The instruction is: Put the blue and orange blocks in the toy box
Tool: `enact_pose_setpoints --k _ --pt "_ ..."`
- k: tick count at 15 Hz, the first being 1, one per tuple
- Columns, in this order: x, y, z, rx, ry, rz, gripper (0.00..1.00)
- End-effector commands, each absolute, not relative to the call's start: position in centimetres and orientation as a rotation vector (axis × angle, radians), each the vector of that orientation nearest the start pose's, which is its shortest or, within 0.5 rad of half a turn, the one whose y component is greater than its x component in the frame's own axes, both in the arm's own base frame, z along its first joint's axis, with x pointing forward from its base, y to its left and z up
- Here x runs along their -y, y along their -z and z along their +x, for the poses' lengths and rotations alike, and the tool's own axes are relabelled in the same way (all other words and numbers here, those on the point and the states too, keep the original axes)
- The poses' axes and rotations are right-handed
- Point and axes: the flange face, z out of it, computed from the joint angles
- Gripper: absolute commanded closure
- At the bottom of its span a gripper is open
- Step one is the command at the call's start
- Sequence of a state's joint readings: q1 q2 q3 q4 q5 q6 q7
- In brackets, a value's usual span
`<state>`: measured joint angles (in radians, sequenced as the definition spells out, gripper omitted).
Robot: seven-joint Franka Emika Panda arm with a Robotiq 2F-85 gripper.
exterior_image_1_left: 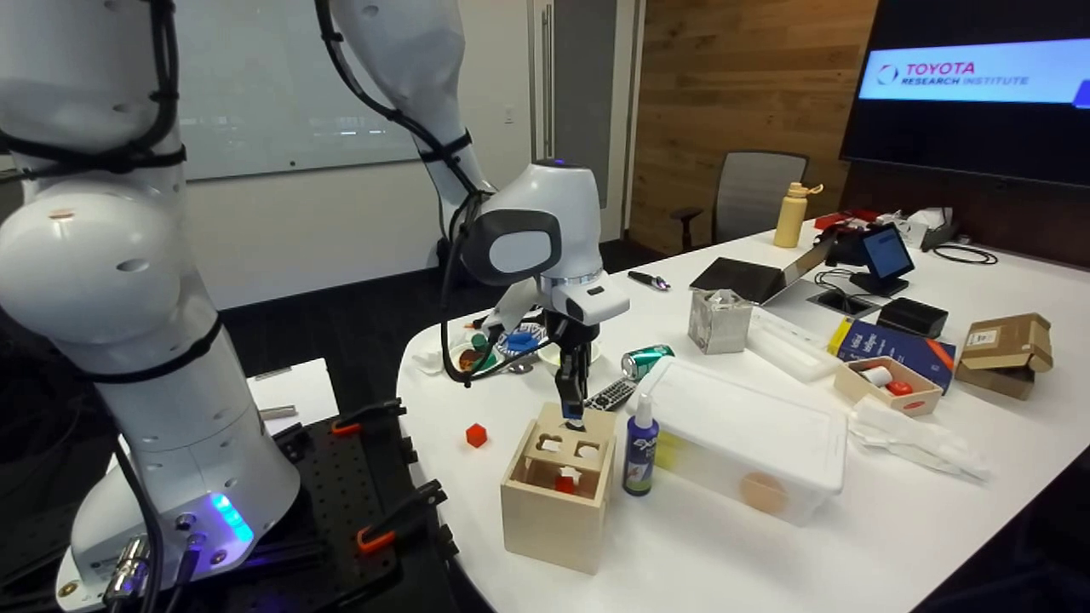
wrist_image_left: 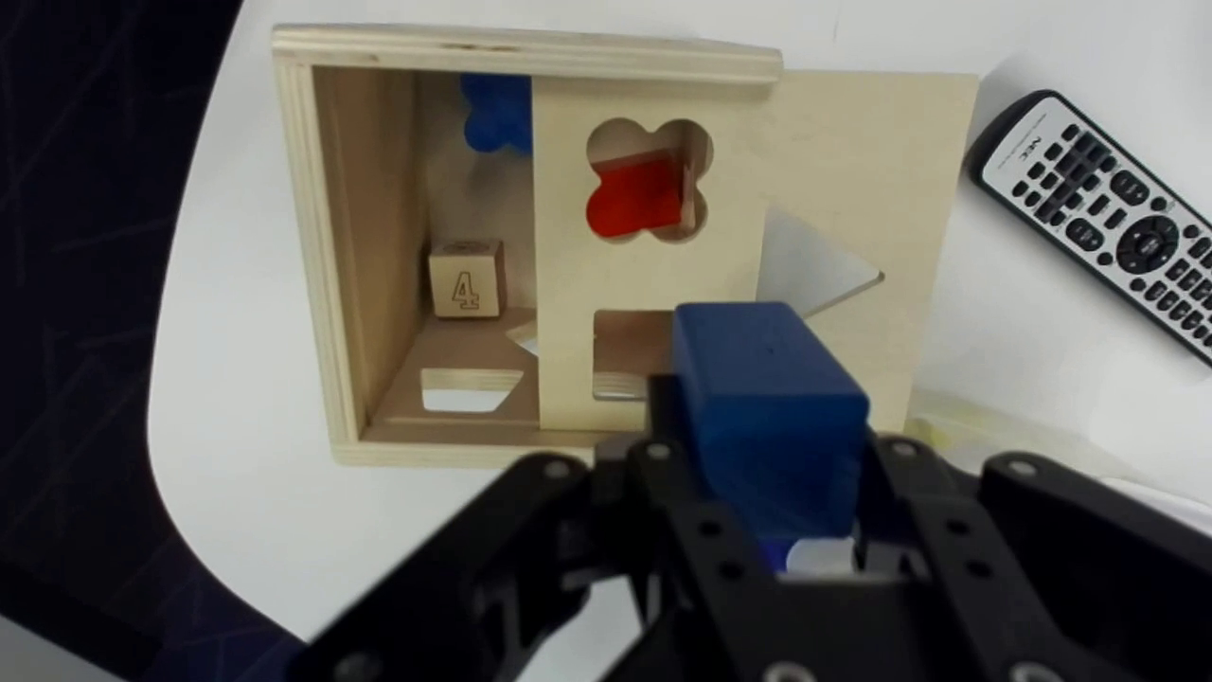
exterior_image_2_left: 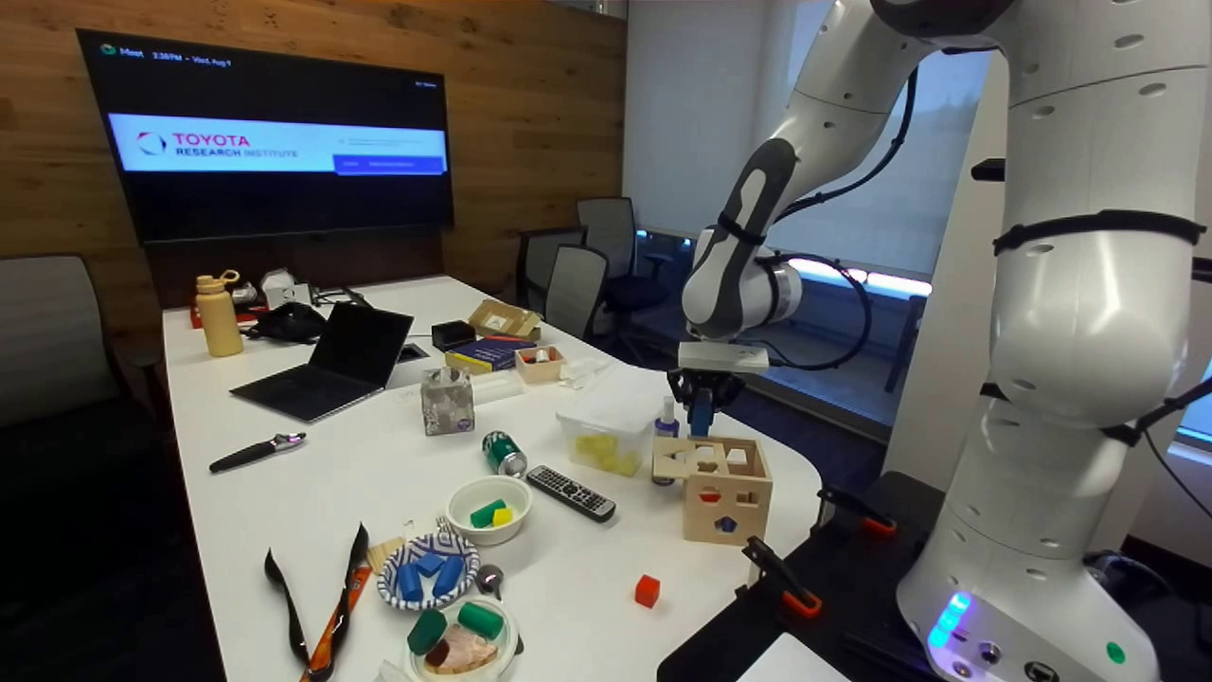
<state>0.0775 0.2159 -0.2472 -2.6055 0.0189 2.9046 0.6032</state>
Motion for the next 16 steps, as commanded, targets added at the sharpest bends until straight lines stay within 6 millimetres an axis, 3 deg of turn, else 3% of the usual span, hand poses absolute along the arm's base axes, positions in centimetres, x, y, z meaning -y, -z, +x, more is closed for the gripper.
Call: enact_pose_setpoints --k 1,16 --pt "8.8 -17.8 44.3 -1.215 0.115 -2.916 0.91" --pt "12.0 -13.8 46.1 -1.231 0.049 -2.917 0.91"
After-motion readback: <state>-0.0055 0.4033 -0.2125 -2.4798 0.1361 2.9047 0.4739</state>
